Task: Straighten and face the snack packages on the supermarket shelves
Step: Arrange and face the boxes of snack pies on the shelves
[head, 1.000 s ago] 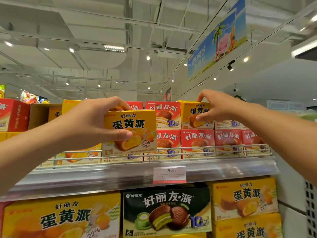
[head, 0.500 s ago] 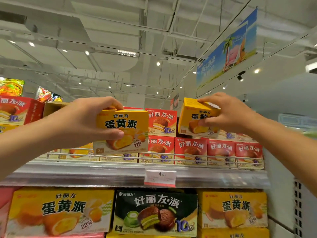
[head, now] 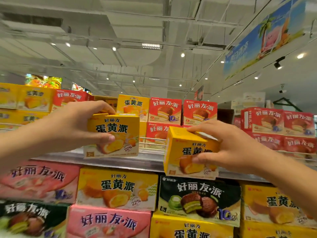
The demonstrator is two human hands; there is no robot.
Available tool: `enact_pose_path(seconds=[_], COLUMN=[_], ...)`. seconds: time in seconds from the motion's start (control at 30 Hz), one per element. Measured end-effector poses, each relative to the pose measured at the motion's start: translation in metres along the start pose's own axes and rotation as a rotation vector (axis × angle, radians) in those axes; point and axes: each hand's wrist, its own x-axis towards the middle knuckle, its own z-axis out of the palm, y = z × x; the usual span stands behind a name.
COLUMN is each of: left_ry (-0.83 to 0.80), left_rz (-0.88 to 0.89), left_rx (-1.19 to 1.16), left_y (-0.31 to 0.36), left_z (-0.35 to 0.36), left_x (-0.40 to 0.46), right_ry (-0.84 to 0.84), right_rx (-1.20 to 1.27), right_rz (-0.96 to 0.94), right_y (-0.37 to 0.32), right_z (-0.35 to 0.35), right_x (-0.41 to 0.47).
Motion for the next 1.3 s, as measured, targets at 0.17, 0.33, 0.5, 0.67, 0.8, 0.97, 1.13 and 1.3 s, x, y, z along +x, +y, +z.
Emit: enact_pose_path(seconds=[0.17, 0.33, 0.5, 0.67, 0.8, 0.97, 1.13, 1.3], left_ry=[0.004, 0.004, 0.005, -0.004, 0.001, 0.011, 0.041, 0.079], left_rz=[-0.039, -0.024, 0.013, 0.078, 0.144, 0.161, 0.201, 0.219], left_rx=[-0.01, -0.008, -0.089, -0.136, -0.124, -0.136, -0.116, -0.165], left_y=[-0.059, -0.129, -0.195, -0.234, -0.252, -0.266, -0.274, -0.282], left_z=[-0.042, -0.091, -0.126, -0.135, -0.135, -0.135, -0.139, -0.141], left_x=[-0.041, -0.071, -0.075, -0.068, -0.064, -0.059, -0.058, -0.058], right_ry=[0.026, 0.062, 0.091, 0.146, 0.217, 0.247, 0.247, 0.202], right_rx=[0.023, 0.034, 0.001, -0.034, -0.102, -0.171, -0.232, -0.351], right_rz=[-0.087, -0.097, -0.021, 0.072, 0.122, 0.161, 0.178, 0.181], right_y=[-0.058, -0.118, -0.17, -0.195, -0.199, -0.198, -0.193, -0.184], right_z=[0.033, 0.067, 0.085, 0.078, 0.06, 0.043, 0.046, 0.055], right_x=[0.049, 0.1, 0.156, 0.203, 0.235, 0.274, 0.303, 0.322])
